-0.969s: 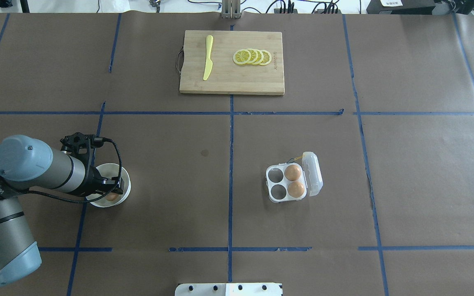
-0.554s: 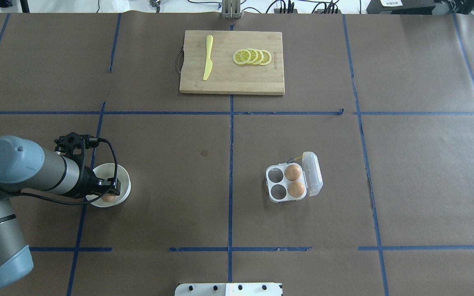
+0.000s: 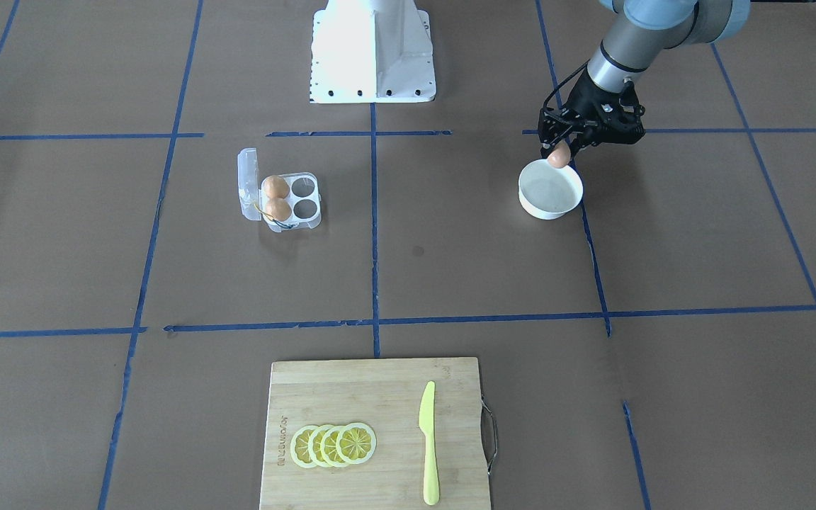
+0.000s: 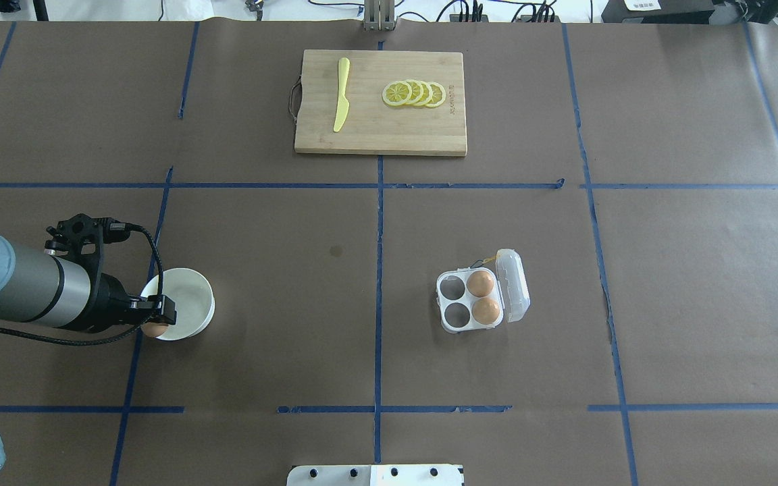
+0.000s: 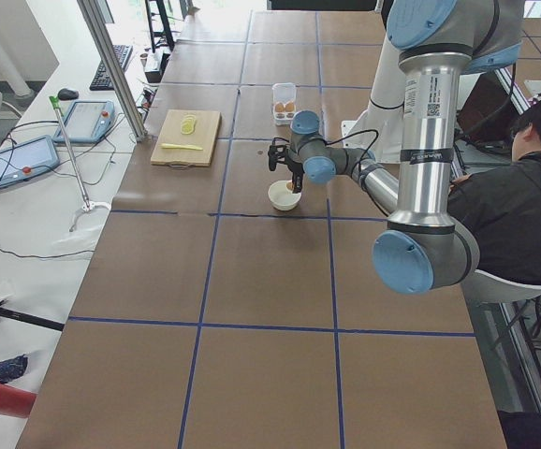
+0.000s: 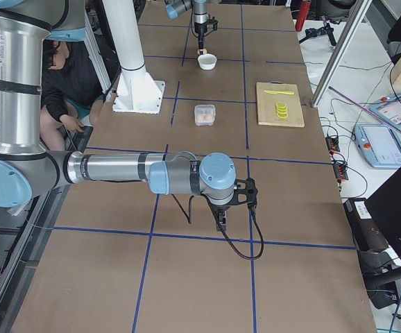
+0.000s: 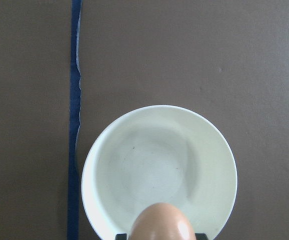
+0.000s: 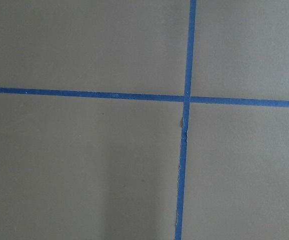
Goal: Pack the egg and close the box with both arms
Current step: 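Lift the egg out of the bowl and carry it to the egg carton, then lower the egg into the empty carton slot and open the left gripper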
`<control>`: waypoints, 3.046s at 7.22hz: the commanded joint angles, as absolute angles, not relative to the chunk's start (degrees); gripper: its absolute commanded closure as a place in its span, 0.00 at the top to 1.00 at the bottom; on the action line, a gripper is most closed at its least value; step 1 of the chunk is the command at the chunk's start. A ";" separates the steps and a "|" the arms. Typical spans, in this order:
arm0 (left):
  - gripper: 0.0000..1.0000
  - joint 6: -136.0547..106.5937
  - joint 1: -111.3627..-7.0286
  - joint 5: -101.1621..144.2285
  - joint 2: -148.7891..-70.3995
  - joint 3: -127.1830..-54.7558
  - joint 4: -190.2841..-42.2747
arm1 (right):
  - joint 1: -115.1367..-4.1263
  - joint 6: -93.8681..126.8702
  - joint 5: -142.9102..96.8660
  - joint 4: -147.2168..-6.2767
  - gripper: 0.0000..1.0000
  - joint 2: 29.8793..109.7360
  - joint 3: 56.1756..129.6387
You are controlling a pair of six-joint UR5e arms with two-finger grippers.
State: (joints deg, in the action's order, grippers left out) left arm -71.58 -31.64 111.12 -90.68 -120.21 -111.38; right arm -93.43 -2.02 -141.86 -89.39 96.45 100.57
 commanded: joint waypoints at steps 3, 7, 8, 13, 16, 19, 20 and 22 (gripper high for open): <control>0.00 -80.24 -28.33 101.90 -112.17 -112.80 -110.57 | -93.43 -2.11 -141.86 -89.47 1.00 95.98 100.90; 0.00 -79.63 -15.59 80.63 -119.17 -102.41 -122.39 | -93.34 -2.02 -141.94 -89.47 1.00 95.62 100.64; 0.00 -79.54 -14.25 79.55 -123.44 -99.09 -123.91 | -93.34 -2.02 -141.94 -89.47 1.00 95.62 100.55; 0.00 -77.08 -13.98 79.54 -134.62 -85.81 -128.85 | -93.34 -2.02 -141.85 -89.47 1.00 95.62 100.28; 0.00 -77.08 -13.89 79.54 -136.14 -82.80 -130.33 | -93.34 -2.02 -141.86 -89.47 1.00 95.62 100.28; 0.27 -77.08 -13.10 79.54 -136.14 -82.71 -130.78 | -93.34 -2.02 -141.86 -89.47 1.00 95.62 100.28; 0.33 -77.08 -12.83 79.54 -136.14 -82.71 -130.78 | -93.34 -2.02 -141.86 -89.47 1.00 95.62 100.28; 0.60 -77.17 -12.66 79.54 -136.23 -82.71 -130.87 | -93.34 -2.02 -141.86 -89.47 1.00 95.62 100.28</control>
State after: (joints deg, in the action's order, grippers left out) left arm -77.10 -12.76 79.54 -136.20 -82.71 -130.84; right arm -93.34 -2.02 -141.85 -89.47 95.63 100.28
